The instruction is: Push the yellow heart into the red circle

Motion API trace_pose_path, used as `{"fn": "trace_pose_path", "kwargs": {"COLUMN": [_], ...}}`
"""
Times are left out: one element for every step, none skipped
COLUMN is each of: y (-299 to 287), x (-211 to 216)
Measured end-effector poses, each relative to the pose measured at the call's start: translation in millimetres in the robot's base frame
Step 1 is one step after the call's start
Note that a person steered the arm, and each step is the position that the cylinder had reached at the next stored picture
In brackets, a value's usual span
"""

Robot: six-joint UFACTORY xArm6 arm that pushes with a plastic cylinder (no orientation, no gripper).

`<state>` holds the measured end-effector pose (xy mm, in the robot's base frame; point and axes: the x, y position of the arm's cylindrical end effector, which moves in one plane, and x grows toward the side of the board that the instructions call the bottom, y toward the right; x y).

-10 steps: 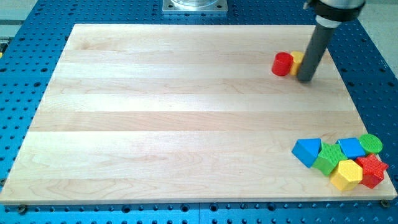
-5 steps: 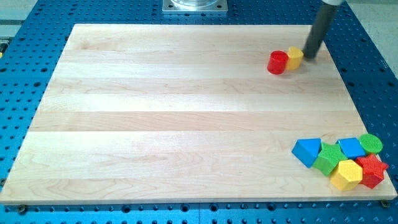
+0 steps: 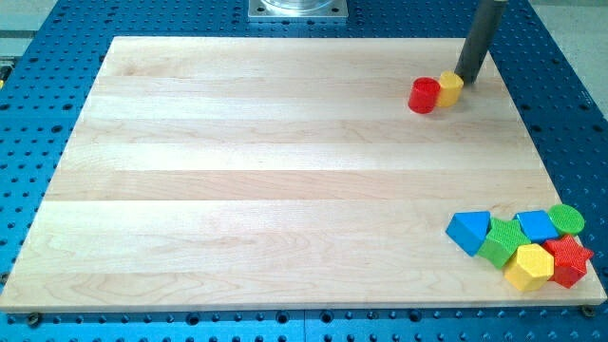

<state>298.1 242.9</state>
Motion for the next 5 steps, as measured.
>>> {"fn": "trace_pose_path", "kwargs": {"y": [-5, -13, -18, -18, -20], "x": [9, 7, 14, 33, 31]}}
